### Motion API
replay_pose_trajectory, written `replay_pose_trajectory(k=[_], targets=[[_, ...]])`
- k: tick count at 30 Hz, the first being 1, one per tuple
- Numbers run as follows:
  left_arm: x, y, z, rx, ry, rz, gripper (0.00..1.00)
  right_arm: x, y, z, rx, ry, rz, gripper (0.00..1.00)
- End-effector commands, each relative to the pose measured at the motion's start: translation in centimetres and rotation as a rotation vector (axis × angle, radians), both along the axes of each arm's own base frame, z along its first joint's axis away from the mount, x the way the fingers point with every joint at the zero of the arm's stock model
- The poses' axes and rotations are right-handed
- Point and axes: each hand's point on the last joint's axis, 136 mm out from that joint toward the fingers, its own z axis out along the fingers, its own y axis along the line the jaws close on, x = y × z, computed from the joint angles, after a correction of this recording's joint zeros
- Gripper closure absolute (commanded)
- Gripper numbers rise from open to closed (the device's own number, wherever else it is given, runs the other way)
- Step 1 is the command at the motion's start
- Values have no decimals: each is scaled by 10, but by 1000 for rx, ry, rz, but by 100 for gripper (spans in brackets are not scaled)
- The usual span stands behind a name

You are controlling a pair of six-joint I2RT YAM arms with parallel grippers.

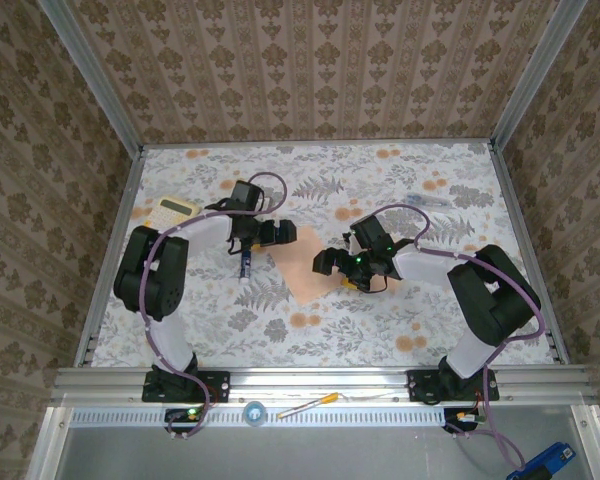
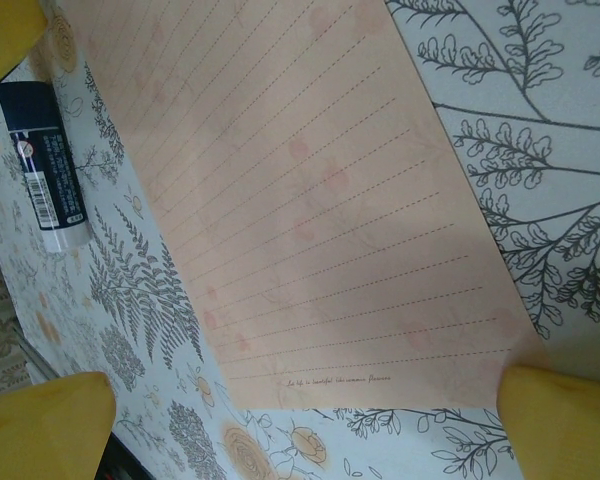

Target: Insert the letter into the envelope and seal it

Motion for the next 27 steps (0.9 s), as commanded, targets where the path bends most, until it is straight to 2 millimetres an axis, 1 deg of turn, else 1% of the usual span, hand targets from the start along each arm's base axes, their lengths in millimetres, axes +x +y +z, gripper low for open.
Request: replay_pose_trajectory(k=[1,10,18,22,25,26,27], targets=[[0,-1,-3,32,4,-26,0,0,0,-10,-20,15,-6,0],[-2,-4,-6,47,19,-46,0,2,1,-8,-16,8,-5,0],[1,-3,-14,64,19,-50,0,3,1,-9,-17,8,-4,0],[2,-7,-17,51,31,-55,0,2,0,-9,-19,10,-5,0],[2,-14,-13,12,27,-69,0,1,0,-10,-20,10,-2,0],[-6,-26,-11,2,22,-108,0,1,-1,-10,-20,10,-3,0],[-6,-29,-9,-5,19,-117,0,2,-1,-10,-21,9,-3,0]])
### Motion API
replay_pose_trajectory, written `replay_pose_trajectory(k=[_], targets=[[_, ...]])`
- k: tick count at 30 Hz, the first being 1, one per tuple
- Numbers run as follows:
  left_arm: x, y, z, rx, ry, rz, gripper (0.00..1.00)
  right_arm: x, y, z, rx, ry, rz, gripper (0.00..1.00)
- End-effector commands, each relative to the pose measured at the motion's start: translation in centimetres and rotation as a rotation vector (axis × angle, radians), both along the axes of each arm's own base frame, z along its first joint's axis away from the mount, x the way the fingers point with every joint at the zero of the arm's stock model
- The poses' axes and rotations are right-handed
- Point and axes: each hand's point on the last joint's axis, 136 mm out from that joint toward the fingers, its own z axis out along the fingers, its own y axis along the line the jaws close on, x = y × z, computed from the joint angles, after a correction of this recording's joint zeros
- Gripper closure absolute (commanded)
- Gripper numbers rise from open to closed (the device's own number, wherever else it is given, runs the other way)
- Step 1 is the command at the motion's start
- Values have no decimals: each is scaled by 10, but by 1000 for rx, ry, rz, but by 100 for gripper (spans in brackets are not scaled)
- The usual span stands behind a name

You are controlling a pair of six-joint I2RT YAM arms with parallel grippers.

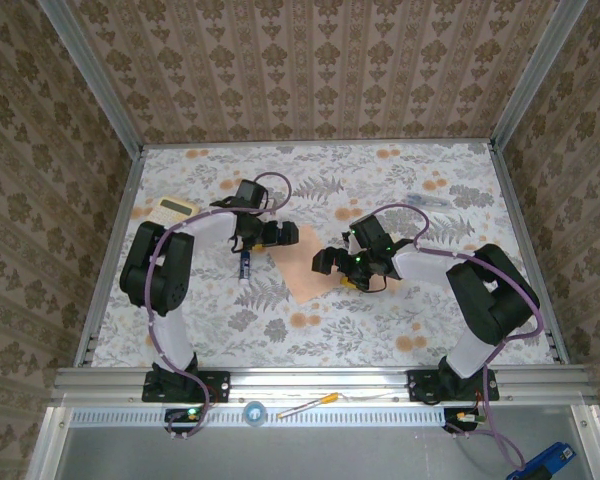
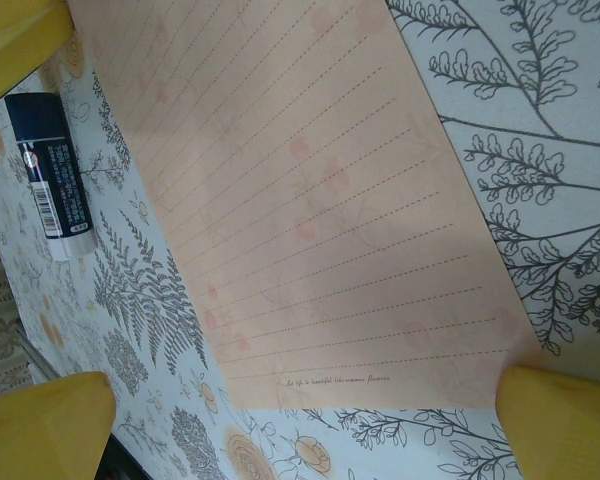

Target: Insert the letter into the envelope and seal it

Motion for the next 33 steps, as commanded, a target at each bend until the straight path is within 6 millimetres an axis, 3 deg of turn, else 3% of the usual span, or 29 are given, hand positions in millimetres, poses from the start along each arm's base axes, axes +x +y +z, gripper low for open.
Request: replay_pose_trajectory(k=[1,15,23,33], targets=[[-6,-24,1,-45,-6,-86,0,-1,-2,-9,-26,18,-3,0],[-15,-43,39,-172,-43,-167,0,2,-1,-12,-29,22,5,0],[0,1,34,57,-90,-111,0,1,-4,-12,-37,18,5,0],[4,14,9,157,-42,-83,0,1,-5,-12,-37,19,1,0]])
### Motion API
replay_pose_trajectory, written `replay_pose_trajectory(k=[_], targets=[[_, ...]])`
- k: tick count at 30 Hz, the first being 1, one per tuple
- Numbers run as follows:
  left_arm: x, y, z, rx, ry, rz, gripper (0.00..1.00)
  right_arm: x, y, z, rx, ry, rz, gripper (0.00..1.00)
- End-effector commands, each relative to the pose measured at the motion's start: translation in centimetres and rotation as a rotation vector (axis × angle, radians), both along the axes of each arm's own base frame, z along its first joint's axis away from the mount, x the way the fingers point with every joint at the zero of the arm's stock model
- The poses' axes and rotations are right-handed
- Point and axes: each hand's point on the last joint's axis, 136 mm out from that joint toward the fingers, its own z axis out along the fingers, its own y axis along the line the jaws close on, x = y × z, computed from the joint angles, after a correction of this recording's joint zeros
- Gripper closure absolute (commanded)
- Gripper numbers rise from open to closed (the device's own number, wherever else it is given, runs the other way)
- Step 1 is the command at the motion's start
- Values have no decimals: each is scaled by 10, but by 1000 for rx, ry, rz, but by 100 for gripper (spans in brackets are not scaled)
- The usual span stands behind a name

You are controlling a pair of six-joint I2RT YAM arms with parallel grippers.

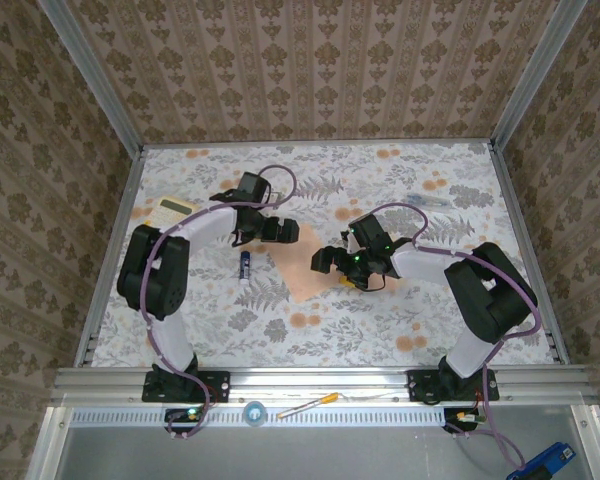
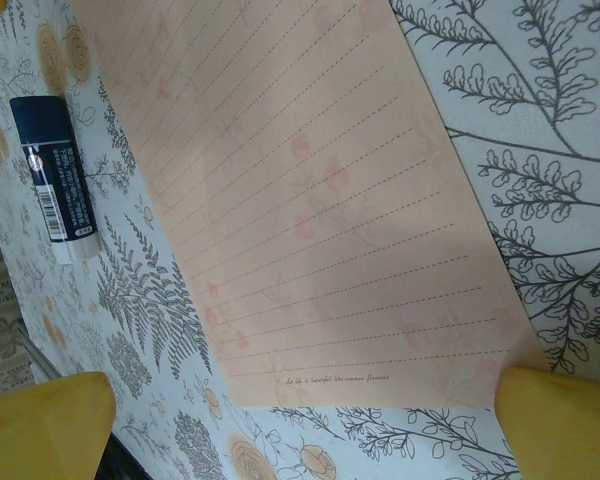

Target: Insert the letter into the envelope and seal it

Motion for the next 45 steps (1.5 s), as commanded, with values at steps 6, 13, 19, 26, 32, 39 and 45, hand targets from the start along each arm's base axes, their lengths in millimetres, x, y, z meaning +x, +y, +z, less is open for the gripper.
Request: replay_pose_trajectory(k=[6,13,19,26,32,39,45], targets=[[1,7,-23,61,42,10,0,-4,-9,-12,-45,24,-1,0],[1,3,-33,43,54,4,0,-4,-8,-14,-46,28,-2,0],[-2,-11,-41,-19,81,-6,0,-3,-8,-15,-47,29,0,0],[-9,-33,-34,-107,92,-70,0,-2,-7,-15,-44,28,0,0],[-19,-44,-30,-105,103,-141,0,-1,-6,-16,-41,31,-1,0],[-23,-48,-21,-131,105,-160,0,0,-6,-16,-39,31,0,0],[-25,-51,-11,-155,101,-170,0,0,-6,-15,-41,27,1,0]])
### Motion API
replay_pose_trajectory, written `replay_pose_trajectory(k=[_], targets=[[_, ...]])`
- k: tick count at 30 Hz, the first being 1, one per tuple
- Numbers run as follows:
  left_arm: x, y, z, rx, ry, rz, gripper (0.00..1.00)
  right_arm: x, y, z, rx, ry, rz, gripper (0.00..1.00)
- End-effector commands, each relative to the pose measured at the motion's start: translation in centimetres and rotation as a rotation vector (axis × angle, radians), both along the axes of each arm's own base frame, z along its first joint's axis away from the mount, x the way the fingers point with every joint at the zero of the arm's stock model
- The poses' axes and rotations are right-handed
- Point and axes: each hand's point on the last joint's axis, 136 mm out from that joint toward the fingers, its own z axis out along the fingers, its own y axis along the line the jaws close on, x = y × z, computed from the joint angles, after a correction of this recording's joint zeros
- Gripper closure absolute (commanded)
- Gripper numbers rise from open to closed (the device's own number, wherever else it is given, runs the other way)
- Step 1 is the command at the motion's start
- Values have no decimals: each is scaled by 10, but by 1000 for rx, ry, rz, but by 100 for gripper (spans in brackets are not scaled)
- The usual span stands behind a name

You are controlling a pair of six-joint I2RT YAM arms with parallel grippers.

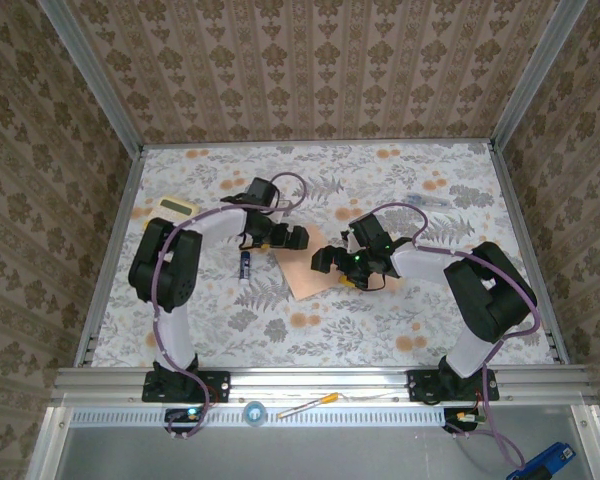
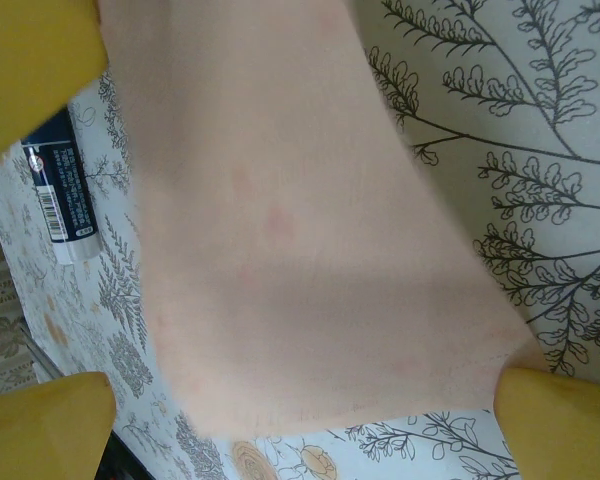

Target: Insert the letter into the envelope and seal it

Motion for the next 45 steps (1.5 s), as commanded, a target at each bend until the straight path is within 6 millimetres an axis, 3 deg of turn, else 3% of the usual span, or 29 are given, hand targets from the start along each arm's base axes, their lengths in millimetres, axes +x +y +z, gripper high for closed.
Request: replay_pose_trajectory(k=[1,17,21,29,38,45], targets=[[-8,-16,8,-65,20,-60,0,-1,-6,-14,-42,22,0,0],[-6,-13,41,-112,-26,-53,0,-2,-7,-12,-49,19,6,0],[1,0,47,-72,-65,-35,0,-3,-8,-12,-51,20,8,0],[22,51,36,148,-104,73,0,-2,-9,-9,-60,12,10,0],[26,61,17,213,-72,115,0,0,-9,3,-52,-17,11,0],[27,60,11,210,-61,139,0,9,-10,35,-41,-96,10,0]])
